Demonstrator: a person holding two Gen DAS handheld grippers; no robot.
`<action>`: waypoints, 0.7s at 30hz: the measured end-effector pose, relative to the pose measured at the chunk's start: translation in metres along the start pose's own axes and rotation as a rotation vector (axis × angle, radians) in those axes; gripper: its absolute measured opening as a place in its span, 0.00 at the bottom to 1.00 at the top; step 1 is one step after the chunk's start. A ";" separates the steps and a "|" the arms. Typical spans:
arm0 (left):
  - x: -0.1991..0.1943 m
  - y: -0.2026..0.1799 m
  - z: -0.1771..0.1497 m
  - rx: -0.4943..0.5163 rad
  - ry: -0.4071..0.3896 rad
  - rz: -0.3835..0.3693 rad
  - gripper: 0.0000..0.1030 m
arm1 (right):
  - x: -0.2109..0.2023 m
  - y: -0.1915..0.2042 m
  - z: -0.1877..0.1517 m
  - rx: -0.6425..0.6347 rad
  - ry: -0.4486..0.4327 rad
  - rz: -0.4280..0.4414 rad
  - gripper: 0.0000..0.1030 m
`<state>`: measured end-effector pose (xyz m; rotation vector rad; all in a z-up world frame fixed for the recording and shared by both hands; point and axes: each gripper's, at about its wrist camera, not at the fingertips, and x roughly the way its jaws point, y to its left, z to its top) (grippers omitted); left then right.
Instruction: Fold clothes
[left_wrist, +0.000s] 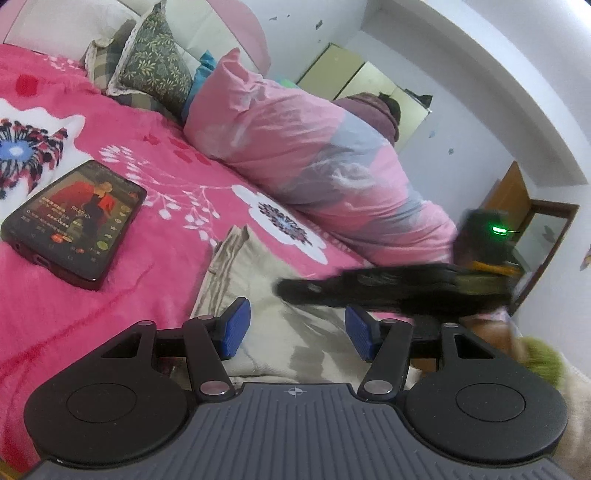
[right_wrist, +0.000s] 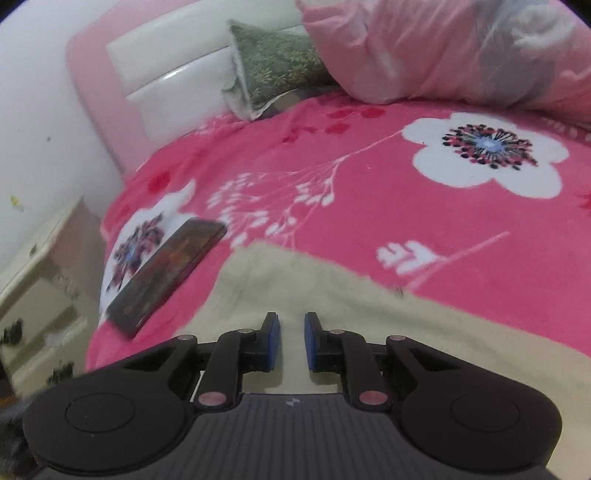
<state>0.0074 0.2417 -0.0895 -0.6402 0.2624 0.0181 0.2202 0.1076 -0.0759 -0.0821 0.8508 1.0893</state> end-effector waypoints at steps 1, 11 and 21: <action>0.000 0.000 0.000 0.001 0.001 -0.002 0.57 | 0.001 -0.004 0.004 0.030 -0.033 -0.003 0.14; -0.001 0.000 0.000 -0.006 0.002 -0.004 0.57 | -0.134 -0.089 -0.040 0.442 -0.206 -0.053 0.40; -0.029 -0.002 0.033 -0.033 -0.032 0.078 0.76 | -0.281 -0.208 -0.171 0.858 -0.272 -0.195 0.45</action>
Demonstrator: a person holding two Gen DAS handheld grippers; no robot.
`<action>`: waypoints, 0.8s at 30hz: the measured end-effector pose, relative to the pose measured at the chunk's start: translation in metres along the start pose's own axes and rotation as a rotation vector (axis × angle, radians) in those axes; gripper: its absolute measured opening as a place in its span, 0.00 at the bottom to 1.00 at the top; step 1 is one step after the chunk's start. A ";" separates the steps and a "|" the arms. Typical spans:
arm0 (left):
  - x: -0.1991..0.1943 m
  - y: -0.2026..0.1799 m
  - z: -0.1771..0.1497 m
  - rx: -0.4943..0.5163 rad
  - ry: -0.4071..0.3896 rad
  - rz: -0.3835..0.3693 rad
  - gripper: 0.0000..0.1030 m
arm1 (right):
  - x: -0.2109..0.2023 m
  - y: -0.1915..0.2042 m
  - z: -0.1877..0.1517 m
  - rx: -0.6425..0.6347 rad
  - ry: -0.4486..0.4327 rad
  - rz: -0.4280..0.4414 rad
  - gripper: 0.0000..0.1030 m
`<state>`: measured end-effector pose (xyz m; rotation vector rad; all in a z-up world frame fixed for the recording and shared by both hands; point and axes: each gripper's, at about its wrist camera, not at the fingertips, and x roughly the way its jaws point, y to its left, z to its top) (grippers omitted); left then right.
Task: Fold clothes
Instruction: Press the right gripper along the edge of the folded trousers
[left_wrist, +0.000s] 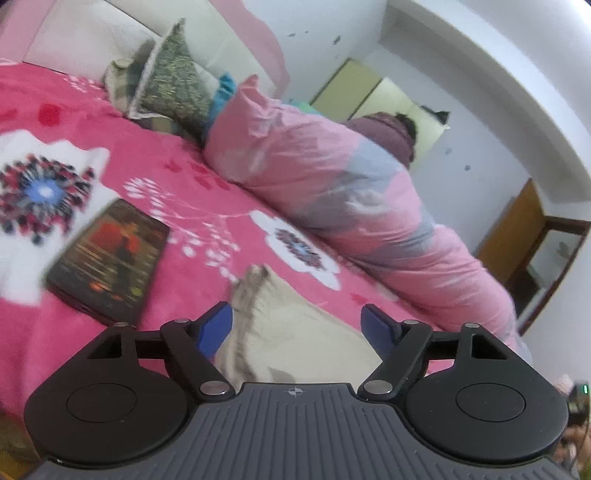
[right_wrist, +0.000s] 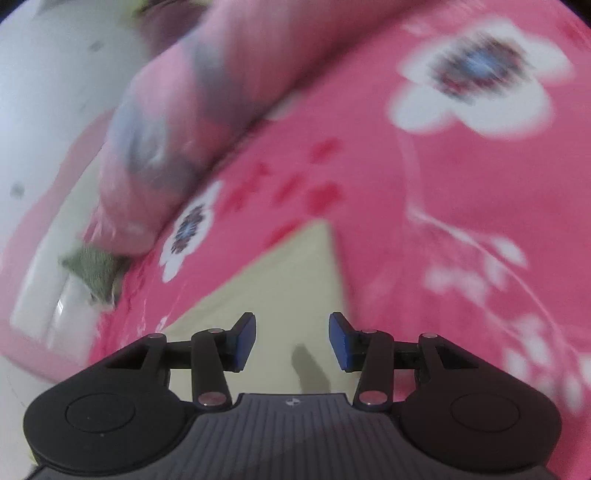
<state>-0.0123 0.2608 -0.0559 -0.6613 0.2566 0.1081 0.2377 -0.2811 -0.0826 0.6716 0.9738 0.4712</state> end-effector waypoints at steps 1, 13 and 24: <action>-0.001 0.002 0.002 -0.009 0.011 0.004 0.77 | 0.002 -0.014 -0.001 0.043 0.025 0.020 0.45; 0.029 0.004 -0.009 -0.075 0.213 0.011 0.77 | 0.043 -0.046 0.007 0.126 0.181 0.236 0.45; 0.049 -0.009 -0.009 -0.042 0.211 0.129 0.61 | 0.109 -0.022 0.022 0.040 0.354 0.393 0.13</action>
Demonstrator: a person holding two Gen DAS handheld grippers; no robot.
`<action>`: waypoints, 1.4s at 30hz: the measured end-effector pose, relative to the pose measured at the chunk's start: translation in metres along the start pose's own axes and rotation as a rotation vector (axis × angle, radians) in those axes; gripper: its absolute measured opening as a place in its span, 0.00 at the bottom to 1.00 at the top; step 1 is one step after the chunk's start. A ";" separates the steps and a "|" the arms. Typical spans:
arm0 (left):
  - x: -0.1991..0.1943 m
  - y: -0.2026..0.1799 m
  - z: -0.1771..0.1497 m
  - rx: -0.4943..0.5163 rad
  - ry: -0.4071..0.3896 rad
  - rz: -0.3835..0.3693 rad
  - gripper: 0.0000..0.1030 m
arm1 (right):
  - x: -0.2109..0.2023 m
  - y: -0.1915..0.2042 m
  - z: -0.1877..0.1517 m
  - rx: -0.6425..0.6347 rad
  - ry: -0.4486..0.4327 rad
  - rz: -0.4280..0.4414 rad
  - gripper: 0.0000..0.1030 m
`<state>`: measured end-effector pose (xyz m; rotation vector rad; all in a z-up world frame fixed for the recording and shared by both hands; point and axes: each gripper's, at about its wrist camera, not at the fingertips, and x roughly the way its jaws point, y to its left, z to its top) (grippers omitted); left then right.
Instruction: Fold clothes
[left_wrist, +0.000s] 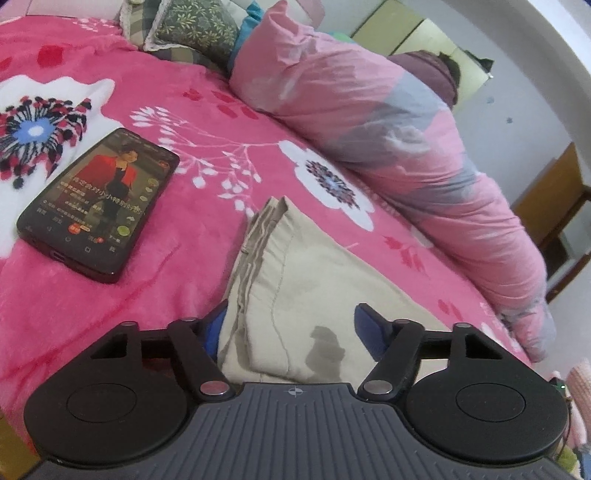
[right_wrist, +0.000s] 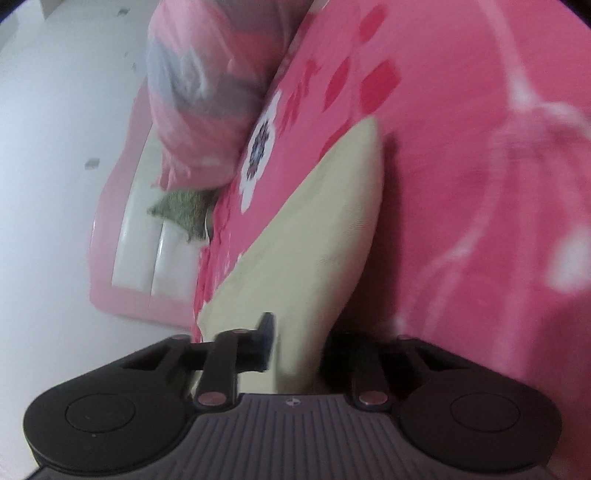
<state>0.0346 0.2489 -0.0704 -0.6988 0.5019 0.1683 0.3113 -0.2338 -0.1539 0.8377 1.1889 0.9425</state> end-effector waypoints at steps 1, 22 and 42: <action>0.001 -0.001 0.000 -0.005 -0.006 0.017 0.53 | 0.006 0.002 0.001 -0.015 0.005 -0.011 0.10; 0.072 -0.090 -0.013 0.038 0.158 -0.093 0.29 | -0.137 0.005 0.003 -0.131 -0.367 -0.098 0.08; 0.071 -0.161 -0.033 0.336 0.090 -0.208 0.41 | -0.226 -0.079 0.036 0.145 -0.399 -0.096 0.36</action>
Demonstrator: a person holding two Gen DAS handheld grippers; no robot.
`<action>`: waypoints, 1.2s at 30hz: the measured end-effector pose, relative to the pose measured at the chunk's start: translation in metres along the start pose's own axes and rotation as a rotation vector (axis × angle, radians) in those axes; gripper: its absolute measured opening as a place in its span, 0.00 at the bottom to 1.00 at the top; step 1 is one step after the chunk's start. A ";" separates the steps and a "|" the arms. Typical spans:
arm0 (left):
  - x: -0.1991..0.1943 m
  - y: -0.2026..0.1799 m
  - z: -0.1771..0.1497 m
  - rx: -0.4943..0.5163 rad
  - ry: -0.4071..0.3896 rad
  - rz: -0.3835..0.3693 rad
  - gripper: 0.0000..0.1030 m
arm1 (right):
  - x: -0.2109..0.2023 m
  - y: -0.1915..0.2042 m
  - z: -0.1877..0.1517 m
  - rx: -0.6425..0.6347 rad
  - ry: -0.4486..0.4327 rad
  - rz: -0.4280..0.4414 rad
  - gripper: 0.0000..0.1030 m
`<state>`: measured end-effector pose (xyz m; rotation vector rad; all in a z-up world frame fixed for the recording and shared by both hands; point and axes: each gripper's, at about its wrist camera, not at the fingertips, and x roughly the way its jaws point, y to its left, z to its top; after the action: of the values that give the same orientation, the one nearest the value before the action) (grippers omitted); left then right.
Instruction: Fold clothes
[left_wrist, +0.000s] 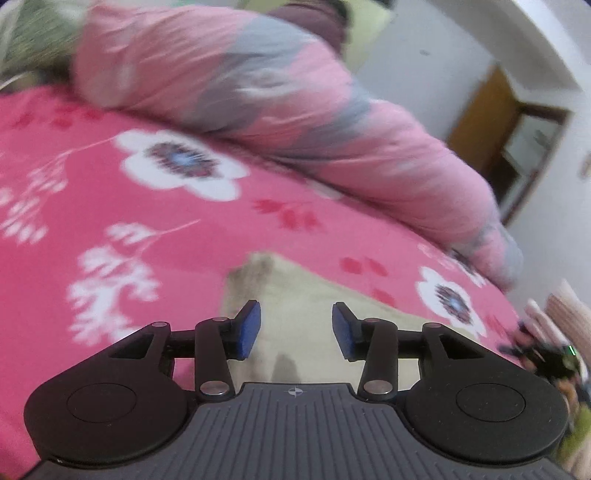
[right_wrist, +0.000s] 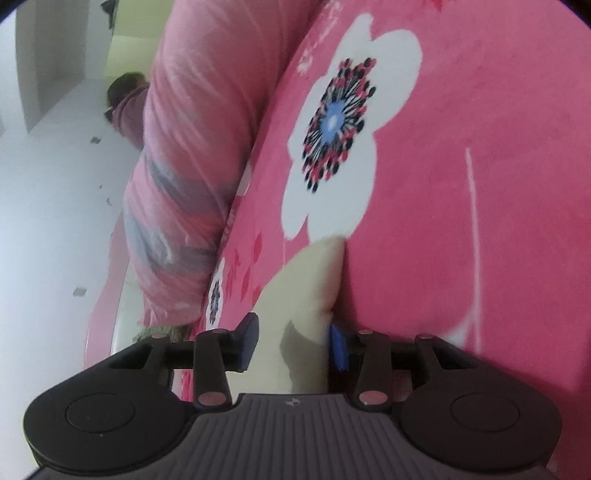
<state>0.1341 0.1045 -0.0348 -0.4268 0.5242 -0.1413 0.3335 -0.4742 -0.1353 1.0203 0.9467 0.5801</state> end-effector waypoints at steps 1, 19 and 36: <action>0.007 -0.009 -0.002 0.039 0.011 -0.010 0.41 | 0.005 0.000 0.003 -0.003 -0.007 -0.009 0.30; 0.041 -0.035 -0.031 0.194 0.087 0.003 0.41 | -0.060 0.016 -0.026 -0.137 -0.355 -0.277 0.18; 0.004 -0.060 -0.054 0.297 0.005 -0.079 0.50 | -0.118 0.064 -0.208 -0.474 -0.456 -0.333 0.12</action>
<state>0.1082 0.0301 -0.0528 -0.1568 0.4822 -0.2922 0.0949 -0.4456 -0.0747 0.5165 0.5180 0.2533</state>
